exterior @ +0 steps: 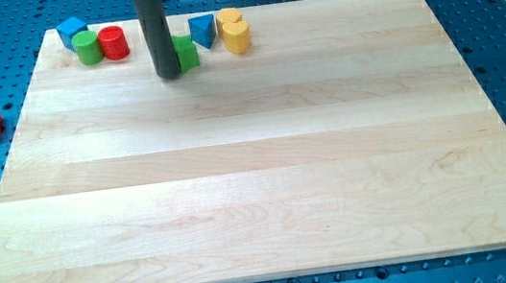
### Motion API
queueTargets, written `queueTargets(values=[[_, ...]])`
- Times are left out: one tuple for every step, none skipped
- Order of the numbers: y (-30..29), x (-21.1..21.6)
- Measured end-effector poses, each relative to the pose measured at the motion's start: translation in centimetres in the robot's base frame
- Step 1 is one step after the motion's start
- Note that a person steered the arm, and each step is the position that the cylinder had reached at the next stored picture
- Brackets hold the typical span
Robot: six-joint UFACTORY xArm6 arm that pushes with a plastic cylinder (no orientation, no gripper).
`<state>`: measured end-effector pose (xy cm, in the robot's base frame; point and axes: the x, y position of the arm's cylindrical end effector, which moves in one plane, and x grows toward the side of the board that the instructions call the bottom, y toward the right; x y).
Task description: Move the cube along with the green circle downwards
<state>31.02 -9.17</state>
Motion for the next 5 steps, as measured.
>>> queueTargets(values=[[-1.1,2.5],[-12.3,5.6],[-18.1,1.9],[-18.1,-3.0],[-21.2,-7.0]])
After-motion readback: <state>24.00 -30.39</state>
